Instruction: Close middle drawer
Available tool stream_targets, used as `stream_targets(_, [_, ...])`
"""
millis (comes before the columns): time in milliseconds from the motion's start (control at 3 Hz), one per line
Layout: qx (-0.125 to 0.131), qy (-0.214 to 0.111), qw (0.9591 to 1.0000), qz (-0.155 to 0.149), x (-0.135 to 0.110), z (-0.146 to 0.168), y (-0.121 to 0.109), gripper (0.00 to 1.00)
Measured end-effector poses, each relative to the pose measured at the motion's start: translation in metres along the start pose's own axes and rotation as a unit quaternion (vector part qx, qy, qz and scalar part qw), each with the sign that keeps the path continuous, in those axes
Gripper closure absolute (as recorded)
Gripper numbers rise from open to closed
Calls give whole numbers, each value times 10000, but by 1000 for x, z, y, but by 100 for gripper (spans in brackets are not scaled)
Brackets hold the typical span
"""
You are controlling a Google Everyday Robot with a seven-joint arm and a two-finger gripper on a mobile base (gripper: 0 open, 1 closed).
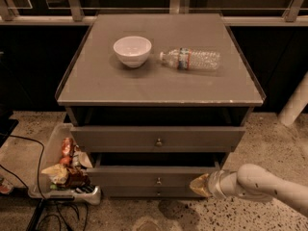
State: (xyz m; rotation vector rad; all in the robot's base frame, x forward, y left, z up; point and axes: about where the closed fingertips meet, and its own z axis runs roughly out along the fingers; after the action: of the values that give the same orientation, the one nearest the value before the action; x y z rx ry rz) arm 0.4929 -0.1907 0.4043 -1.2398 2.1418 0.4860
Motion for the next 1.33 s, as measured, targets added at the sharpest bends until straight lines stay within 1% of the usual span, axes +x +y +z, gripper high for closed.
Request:
stream_targets(333, [0,0,10000,0,0,0,0,60])
stream_targets(1000, [-1,0,10000,0,0,0,0,13])
stream_targets(1333, [-1,0,10000,0,0,0,0,0])
